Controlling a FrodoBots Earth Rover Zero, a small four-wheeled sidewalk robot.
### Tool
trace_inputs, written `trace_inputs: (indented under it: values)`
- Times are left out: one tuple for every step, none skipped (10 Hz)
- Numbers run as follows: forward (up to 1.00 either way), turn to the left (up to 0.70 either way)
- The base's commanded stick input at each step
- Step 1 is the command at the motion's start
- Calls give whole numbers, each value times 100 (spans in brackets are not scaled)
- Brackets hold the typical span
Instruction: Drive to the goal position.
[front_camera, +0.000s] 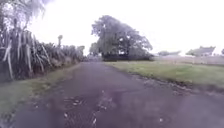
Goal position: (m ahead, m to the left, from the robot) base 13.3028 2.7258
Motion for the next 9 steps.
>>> trace_inputs:
  values:
    - [85, 0]
    - [85, 0]
    - [85, 0]
    - [85, 0]
    - [85, 0]
    - [85, 0]
    - [85, 0]
    - [62, 0]
    - [2, 0]
